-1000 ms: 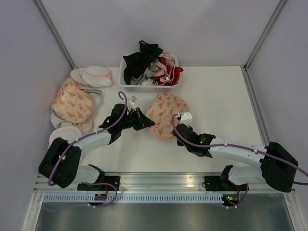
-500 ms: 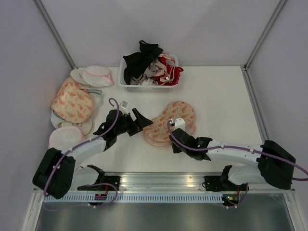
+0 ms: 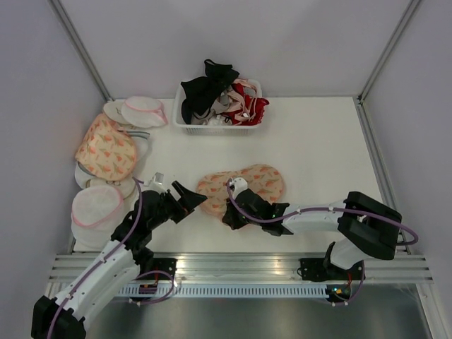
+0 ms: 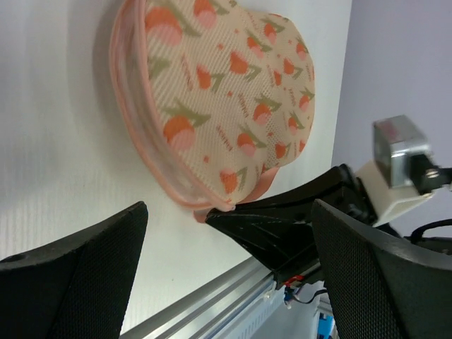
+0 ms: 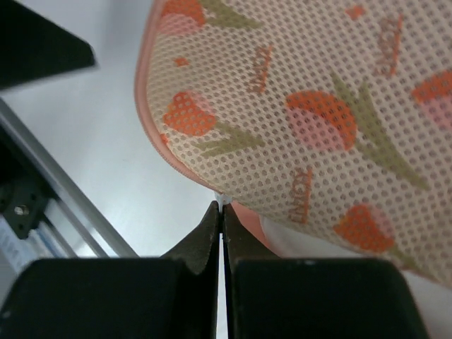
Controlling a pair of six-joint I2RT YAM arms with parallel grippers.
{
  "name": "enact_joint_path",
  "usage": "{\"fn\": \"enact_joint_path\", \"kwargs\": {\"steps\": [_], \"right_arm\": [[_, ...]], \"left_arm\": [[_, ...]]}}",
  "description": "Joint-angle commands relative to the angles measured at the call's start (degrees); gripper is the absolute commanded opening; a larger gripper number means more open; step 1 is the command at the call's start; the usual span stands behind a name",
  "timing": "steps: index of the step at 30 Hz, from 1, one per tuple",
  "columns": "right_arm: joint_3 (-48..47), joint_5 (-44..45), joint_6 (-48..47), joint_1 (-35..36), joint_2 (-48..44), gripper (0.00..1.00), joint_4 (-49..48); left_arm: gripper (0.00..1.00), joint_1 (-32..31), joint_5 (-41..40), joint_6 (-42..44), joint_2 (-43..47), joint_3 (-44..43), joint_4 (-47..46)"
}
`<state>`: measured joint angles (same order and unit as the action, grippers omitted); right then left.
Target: Unzip the laundry bag and remove the bra
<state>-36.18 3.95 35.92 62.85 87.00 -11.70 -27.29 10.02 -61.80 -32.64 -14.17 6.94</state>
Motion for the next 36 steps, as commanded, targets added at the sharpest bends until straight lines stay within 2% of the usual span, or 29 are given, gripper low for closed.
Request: {"fn": "enact_joint_path", "kwargs": {"steps": [1, 6, 13, 14, 15, 16, 18, 19, 20, 21, 25, 31, 36], "right_arm": [[-3.88, -5.33, 1.52, 0.17, 2.2, 0.0, -13.69], [-8.72, -10.78, 0.73, 0.08, 7.21, 0.01, -15.36], [-10.22, -11.16, -1.9, 1.92, 8.36, 0.0, -13.97], [-10.22, -11.07, -2.69, 2.27, 8.27, 0.0, -12.57], [-10.31, -10.89, -3.05, 2.45, 8.18, 0.0, -11.77], [-10.31, -10.63, -3.22, 2.54, 7.84, 0.01, -10.28], [-9.87, -9.84, -3.93, 2.89, 7.31, 0.0, -9.04], [-9.61, -9.4, -4.19, 2.89, 7.04, 0.0, -8.52], [-9.35, -8.52, -4.54, 2.98, 6.35, 0.0, -7.47], [-9.0, -7.99, -4.72, 3.07, 5.99, 0.0, -6.85], [-9.25, -4.3, -5.69, 3.07, 3.97, 0.0, 1.22], [-9.7, 10.18, -3.85, 3.07, 0.72, 0.0, 19.05], [-6.8, 18.98, -0.16, 2.98, -2.97, 0.0, 29.69]], "left_arm": [[1.0, -0.22, 3.68, -5.61, 2.05, 2.92, 4.14], [0.99, -0.31, 5.45, -8.15, 2.5, 4.85, 1.34], [0.99, -0.4, 0.98, -10.79, -1.8, 7.76, -10.88], [0.96, -0.4, 0.7, -10.8, -2.85, 7.76, -13.5], [0.9, -0.4, 0.61, -10.62, -4.6, 7.76, -15.01], [0.7, -0.4, 0.53, -10.45, -5.75, 7.76, -16.33], [0.43, -0.4, 0.7, -10.27, -8.56, 7.67, -20.2], [0.14, -0.4, 0.7, -10.18, -9.27, 7.32, -20.56], [0.06, -0.4, 0.61, -10.18, -9.98, 7.06, -20.65], [0.02, -0.4, 0.53, -9.75, -10.77, 6.36, -20.74], [0.02, -0.4, -0.96, -8.51, -12.09, 5.47, -20.3], [0.02, -0.22, -5.1, -5.7, -11.65, 4.07, -17.84], [0.02, 0.22, -5.54, -3.51, -13.58, 1.96, -17.75]]}}
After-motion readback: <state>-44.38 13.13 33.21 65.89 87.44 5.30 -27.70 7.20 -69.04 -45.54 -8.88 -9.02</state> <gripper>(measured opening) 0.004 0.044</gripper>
